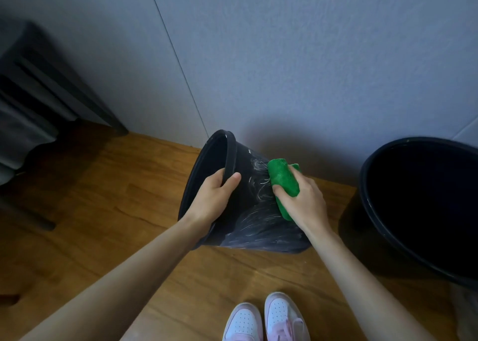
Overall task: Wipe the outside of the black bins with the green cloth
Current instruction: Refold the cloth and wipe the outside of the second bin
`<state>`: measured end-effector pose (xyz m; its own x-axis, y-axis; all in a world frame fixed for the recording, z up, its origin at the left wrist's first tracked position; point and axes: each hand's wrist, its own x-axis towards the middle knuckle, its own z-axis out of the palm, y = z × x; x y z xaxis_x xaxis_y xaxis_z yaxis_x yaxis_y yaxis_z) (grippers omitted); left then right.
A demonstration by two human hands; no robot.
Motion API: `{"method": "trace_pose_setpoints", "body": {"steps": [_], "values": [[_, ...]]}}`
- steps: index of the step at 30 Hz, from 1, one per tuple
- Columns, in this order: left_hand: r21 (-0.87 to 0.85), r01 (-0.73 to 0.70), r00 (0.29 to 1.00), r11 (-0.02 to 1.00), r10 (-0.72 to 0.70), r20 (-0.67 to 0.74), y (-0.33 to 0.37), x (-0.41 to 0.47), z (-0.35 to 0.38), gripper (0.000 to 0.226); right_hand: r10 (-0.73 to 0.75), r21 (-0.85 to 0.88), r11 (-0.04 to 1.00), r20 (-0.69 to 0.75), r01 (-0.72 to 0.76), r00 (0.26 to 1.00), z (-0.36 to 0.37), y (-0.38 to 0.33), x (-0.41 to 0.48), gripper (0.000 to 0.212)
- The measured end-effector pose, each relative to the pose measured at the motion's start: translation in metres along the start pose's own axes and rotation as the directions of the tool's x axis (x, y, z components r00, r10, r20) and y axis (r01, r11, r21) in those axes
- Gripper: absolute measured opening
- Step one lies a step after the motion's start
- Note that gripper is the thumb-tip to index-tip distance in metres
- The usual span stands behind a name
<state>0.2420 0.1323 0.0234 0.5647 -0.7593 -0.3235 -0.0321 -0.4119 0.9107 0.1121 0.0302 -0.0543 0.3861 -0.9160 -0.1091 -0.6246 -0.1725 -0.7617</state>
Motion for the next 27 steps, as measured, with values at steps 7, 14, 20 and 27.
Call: {"method": "trace_pose_setpoints", "body": {"steps": [7,14,20,27], "values": [[0.101,-0.012,0.998,0.995,0.018,-0.062,-0.003,-0.003,-0.003,0.024,0.009,0.114,0.993,-0.038,-0.004,0.999,0.010,0.002,0.006,0.042],[0.111,-0.044,0.997,0.993,0.051,-0.063,0.004,0.004,0.008,0.048,-0.272,0.058,0.957,-0.169,0.285,0.947,0.011,-0.053,-0.021,0.055],[0.125,-0.053,0.989,0.991,0.069,-0.128,0.001,0.010,0.011,0.042,-0.296,-0.041,0.955,-0.112,0.293,0.949,0.027,-0.051,-0.022,0.053],[0.164,-0.022,0.973,0.986,0.059,-0.222,-0.008,0.010,-0.003,0.038,0.128,-0.113,0.985,-0.050,-0.133,0.991,0.023,0.026,0.025,0.047]]}}
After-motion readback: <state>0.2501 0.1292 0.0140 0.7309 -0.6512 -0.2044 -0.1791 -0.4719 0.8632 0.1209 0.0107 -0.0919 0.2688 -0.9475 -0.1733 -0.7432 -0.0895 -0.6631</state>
